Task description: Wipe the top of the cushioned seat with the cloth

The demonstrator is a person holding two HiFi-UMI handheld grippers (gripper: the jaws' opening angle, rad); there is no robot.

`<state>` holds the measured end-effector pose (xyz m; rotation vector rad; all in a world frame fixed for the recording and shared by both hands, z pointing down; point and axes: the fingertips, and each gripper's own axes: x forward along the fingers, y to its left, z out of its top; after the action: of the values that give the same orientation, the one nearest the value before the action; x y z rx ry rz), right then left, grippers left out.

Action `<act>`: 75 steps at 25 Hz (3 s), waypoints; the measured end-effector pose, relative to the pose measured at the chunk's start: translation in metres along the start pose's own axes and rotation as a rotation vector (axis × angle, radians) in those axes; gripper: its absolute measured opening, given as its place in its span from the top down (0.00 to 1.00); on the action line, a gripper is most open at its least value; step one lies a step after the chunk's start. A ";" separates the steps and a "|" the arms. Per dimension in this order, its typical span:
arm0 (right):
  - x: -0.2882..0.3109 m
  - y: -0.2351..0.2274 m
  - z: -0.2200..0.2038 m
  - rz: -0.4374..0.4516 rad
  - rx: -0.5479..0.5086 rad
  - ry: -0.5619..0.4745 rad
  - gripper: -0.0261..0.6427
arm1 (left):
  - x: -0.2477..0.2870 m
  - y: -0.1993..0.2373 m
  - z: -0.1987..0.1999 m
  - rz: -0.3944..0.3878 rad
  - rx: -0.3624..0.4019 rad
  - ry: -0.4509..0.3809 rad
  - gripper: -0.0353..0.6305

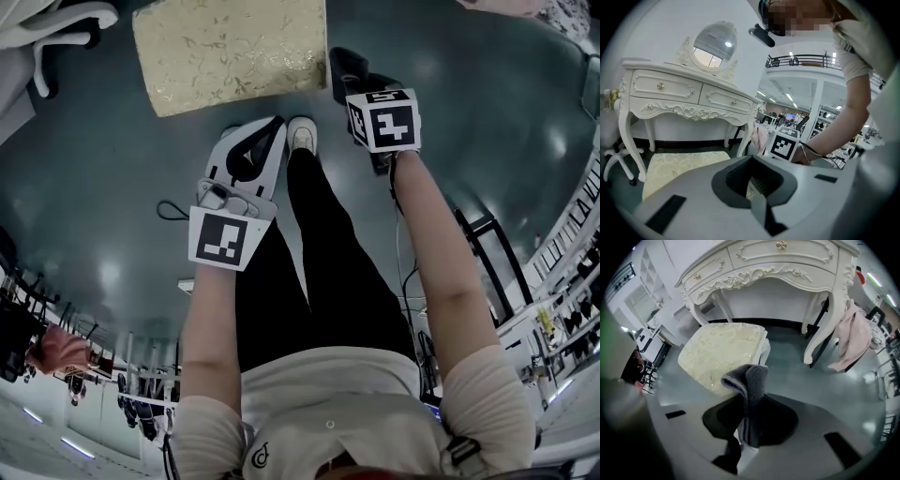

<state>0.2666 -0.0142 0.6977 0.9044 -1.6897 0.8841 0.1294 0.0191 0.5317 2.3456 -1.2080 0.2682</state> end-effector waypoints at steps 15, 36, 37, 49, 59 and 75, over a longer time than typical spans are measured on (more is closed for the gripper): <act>-0.148 0.094 0.123 0.029 -0.111 -0.412 0.84 | -0.077 0.017 0.129 0.001 0.097 -0.136 0.93; -0.447 0.191 0.238 -0.023 -0.260 -0.946 0.84 | -0.214 0.028 0.368 0.119 0.289 -0.338 0.93; -0.458 0.192 0.239 -0.031 -0.267 -0.962 0.84 | -0.219 0.025 0.375 0.117 0.292 -0.334 0.93; -0.573 0.212 0.251 -0.095 -0.300 -1.152 0.84 | -0.276 -0.007 0.452 0.150 0.432 -0.417 0.93; -0.605 0.222 0.255 -0.066 -0.314 -1.245 0.85 | -0.300 -0.027 0.480 0.085 0.397 -0.460 0.93; -0.612 0.222 0.235 -0.055 -0.316 -1.274 0.86 | -0.299 -0.046 0.468 0.130 0.460 -0.436 0.93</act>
<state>0.1187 -0.0210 0.0217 1.3970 -2.7166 -0.1434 -0.0317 0.0188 -0.0017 2.8235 -1.6508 0.0811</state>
